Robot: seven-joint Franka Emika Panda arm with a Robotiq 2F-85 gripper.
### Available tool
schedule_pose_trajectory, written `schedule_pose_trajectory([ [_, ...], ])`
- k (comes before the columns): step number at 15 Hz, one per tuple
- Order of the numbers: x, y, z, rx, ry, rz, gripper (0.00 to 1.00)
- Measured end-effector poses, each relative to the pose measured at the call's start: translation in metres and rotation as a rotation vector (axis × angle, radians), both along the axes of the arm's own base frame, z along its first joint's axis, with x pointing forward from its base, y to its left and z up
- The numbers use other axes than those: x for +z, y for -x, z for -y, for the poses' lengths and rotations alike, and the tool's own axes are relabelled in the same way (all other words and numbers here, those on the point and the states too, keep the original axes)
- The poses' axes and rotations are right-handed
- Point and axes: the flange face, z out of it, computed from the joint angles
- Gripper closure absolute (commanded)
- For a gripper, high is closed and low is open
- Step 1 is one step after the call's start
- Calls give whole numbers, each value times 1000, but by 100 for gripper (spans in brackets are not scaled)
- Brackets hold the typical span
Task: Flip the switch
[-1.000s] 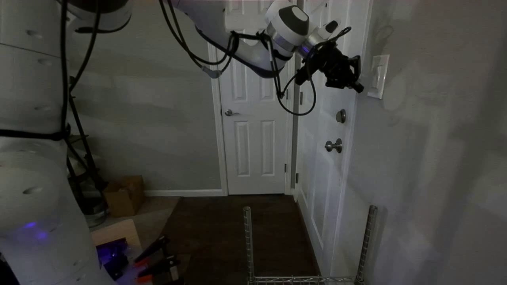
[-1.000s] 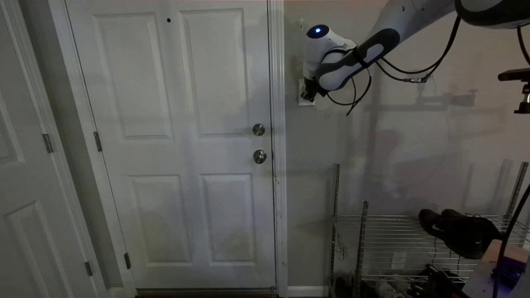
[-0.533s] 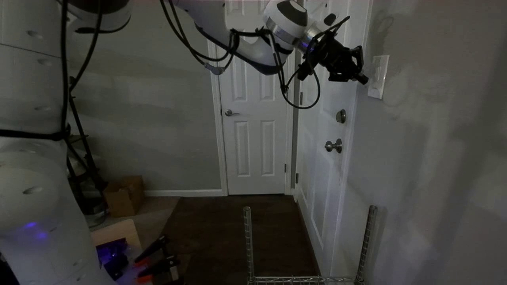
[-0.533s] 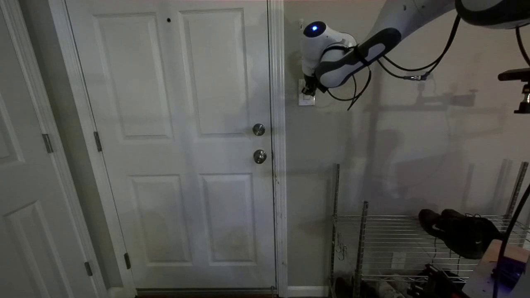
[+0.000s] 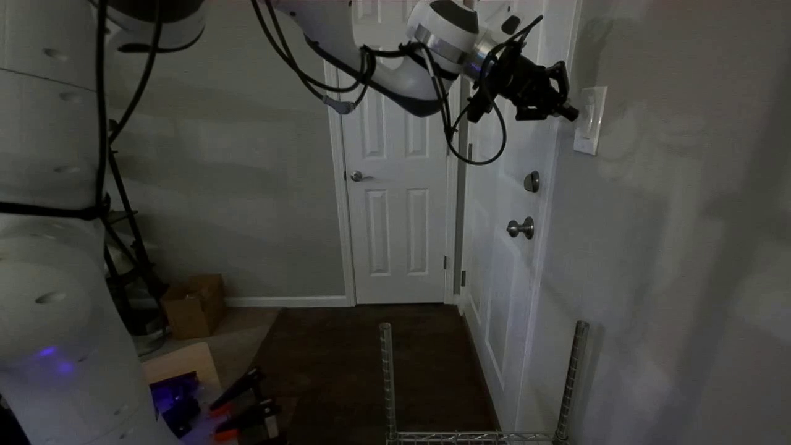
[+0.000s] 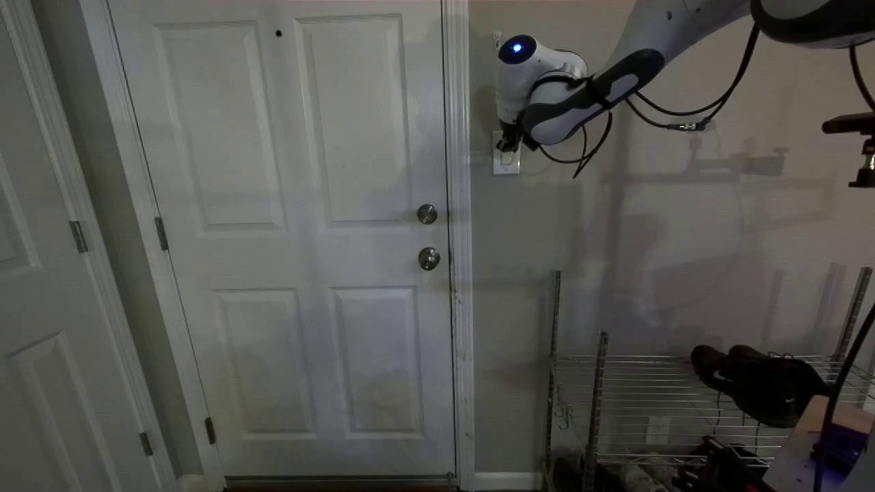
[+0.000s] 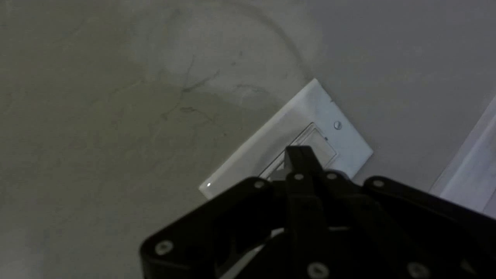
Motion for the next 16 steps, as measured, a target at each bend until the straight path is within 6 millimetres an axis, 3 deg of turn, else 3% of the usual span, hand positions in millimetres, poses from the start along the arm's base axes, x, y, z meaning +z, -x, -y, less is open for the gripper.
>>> schedule_pose_trajectory([
  [6,8,-13,-7,50,58,33,99],
  [10,1,-23,1,51,48,44,99],
  [16,4,-23,2,41,19,52,99],
])
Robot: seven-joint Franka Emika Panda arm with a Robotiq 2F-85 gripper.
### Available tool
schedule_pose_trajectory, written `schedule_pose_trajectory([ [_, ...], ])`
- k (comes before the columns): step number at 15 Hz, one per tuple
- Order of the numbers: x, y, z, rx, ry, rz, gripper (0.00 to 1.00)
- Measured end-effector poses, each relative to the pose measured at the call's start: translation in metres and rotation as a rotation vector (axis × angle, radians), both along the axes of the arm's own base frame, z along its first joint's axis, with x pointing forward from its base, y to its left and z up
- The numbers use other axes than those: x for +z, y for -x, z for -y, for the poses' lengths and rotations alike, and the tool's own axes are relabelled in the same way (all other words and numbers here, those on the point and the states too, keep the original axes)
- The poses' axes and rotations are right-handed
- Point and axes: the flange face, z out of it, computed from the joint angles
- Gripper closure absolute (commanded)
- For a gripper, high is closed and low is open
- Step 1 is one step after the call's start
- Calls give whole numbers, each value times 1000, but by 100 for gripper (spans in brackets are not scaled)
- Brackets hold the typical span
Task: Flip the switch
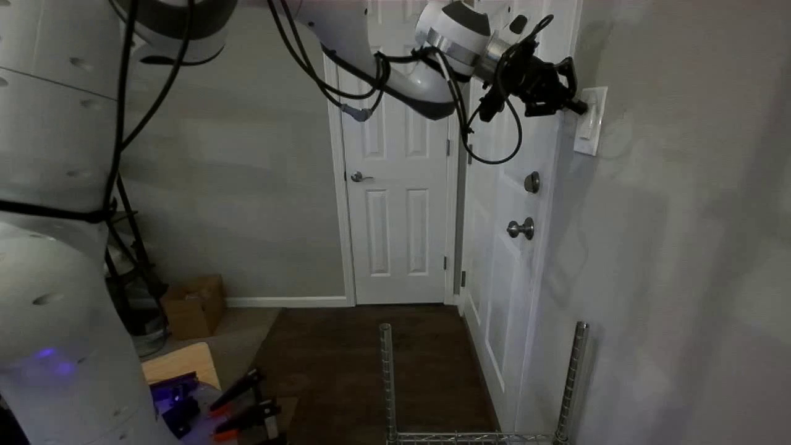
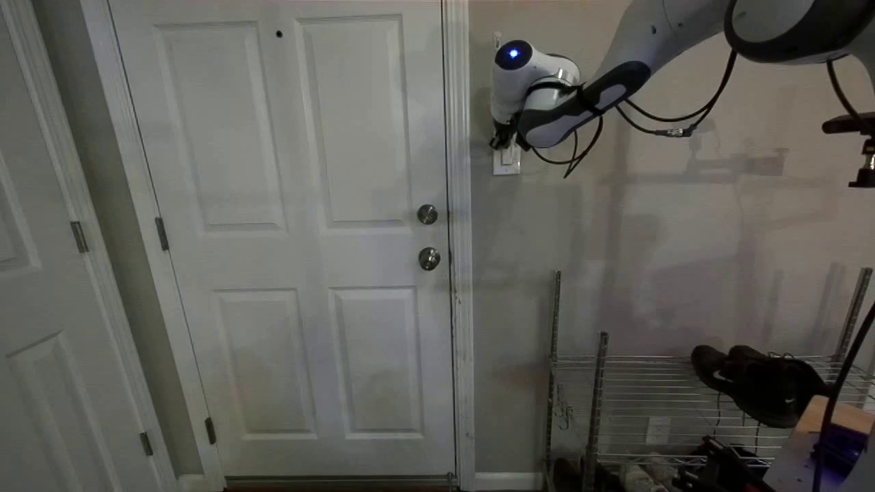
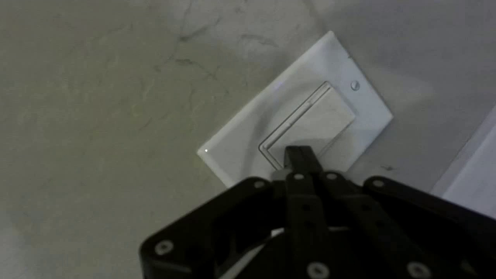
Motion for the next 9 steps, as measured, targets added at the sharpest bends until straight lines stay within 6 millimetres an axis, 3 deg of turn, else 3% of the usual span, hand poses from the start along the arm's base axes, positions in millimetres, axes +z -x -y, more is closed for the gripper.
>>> schedule_pose_trajectory([
  [9,-18,1,-30,-57,-172,-63,100],
])
